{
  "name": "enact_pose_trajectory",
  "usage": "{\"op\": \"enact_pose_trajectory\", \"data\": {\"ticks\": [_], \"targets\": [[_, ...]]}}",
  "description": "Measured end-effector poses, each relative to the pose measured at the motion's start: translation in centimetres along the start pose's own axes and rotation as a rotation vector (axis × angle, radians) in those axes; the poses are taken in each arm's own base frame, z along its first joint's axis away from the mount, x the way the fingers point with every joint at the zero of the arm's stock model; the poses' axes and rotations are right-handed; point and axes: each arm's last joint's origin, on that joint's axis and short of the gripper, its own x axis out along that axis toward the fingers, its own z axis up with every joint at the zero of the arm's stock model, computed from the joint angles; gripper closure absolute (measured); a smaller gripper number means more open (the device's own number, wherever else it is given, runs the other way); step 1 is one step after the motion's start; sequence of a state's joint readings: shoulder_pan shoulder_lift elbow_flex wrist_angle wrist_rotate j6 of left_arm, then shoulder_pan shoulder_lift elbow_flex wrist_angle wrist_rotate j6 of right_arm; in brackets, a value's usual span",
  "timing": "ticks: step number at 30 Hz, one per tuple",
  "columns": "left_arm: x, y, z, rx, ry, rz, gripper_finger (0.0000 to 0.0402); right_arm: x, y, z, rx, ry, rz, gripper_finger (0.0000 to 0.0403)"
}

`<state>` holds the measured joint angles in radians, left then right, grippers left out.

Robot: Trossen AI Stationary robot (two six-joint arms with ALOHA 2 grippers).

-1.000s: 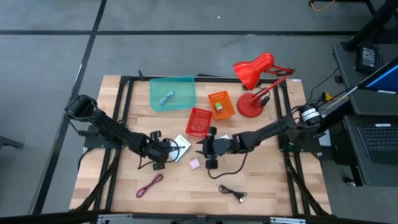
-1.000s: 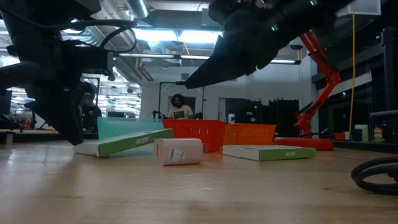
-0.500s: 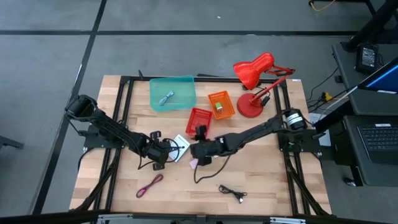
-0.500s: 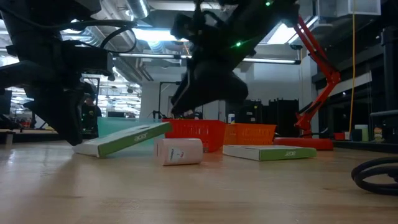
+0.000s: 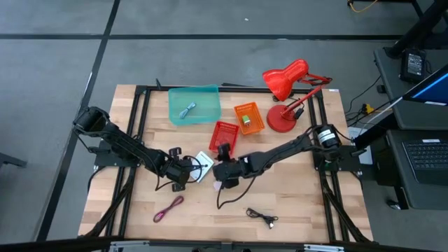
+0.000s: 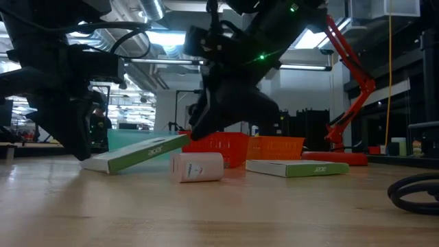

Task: Pick and place items into bin
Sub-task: Put the left card reader box into the red bin

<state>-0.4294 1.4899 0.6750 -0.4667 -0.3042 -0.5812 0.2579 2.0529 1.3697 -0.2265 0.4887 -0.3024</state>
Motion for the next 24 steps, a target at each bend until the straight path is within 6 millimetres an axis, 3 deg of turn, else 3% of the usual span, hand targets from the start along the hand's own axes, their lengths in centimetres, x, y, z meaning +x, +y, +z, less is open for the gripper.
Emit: {"op": "enact_pose_trajectory", "data": {"ticks": [3, 8, 24], "targets": [[0.0, 0.0, 0.0, 0.000, 0.000, 0.000, 0.0398, 0.1, 0.0, -0.1, 0.061, 0.002, 0.012, 0.0231], [0.0, 0.0, 0.0, 0.000, 0.000, 0.000, 0.0398, 0.1, 0.0, 0.0, 0.023, -0.001, 0.010, 0.0231], [0.0, 0.0, 0.0, 0.009, -0.001, 0.002, 0.0398, 1.5, 1.3, -0.2, -0.275, 0.017, -0.087, 0.0231]]}}
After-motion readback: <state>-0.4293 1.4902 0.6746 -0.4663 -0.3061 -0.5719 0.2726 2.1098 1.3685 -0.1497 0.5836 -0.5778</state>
